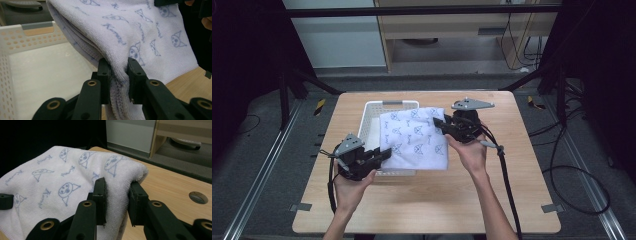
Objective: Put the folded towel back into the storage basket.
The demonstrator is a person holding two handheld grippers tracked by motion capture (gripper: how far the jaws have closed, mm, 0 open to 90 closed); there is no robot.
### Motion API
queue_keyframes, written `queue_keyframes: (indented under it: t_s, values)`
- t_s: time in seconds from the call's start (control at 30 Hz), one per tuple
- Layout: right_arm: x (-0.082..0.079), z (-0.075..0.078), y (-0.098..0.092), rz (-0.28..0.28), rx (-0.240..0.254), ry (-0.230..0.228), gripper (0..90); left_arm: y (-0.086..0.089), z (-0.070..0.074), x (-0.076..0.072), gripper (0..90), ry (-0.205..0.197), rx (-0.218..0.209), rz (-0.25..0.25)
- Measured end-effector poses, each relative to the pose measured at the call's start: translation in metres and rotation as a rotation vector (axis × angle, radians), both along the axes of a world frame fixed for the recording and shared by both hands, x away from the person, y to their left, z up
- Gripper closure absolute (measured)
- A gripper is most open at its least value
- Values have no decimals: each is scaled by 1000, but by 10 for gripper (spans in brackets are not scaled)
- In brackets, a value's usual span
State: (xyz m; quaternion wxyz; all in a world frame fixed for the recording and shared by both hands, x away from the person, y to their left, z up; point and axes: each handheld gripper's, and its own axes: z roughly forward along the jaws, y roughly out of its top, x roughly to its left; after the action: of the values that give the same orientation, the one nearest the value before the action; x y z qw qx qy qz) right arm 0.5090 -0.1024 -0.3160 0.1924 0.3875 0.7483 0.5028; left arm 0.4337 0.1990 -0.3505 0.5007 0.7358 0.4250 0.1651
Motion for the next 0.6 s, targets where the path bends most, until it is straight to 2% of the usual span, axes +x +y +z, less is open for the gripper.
queue_keyframes:
  t_s: [0.6]
  values:
    - [25,0,36,23,1,-4,714,33,-3,18,745,21,-38,78]
